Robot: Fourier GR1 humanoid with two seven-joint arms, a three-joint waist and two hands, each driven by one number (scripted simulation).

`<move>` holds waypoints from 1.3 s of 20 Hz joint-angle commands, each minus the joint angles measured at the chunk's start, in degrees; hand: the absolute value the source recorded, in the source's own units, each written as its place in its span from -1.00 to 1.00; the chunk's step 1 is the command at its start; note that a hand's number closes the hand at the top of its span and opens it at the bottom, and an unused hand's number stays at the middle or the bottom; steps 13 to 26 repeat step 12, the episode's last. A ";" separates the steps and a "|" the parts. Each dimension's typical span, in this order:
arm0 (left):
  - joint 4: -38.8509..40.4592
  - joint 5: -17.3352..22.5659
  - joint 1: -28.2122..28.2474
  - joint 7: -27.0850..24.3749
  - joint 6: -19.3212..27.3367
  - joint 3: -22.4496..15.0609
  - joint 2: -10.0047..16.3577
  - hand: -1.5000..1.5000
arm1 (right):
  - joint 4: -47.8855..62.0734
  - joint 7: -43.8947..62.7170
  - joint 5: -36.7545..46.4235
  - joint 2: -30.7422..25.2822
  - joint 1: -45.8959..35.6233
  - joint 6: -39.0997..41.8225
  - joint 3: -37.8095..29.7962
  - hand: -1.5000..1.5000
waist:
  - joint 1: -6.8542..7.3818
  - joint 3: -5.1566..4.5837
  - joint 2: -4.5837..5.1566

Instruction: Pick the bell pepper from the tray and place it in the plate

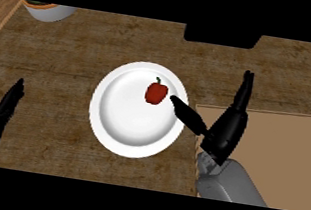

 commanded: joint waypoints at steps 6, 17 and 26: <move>0.76 0.77 -1.33 -0.71 -2.11 1.83 1.20 0.00 | -22.45 -10.80 -8.14 -15.87 23.40 -7.00 5.62 -1.00 | 0.71 -0.02 0.32; 1.44 -1.90 -4.42 1.77 -0.01 0.50 -1.03 0.00 | -28.23 -18.71 -17.60 -23.25 31.37 -11.05 5.44 -1.00 | 0.73 0.00 0.35; 1.44 -1.90 -4.42 1.77 -0.01 0.50 -1.03 0.00 | -28.23 -18.71 -17.60 -23.25 31.37 -11.05 5.44 -1.00 | 0.73 0.00 0.35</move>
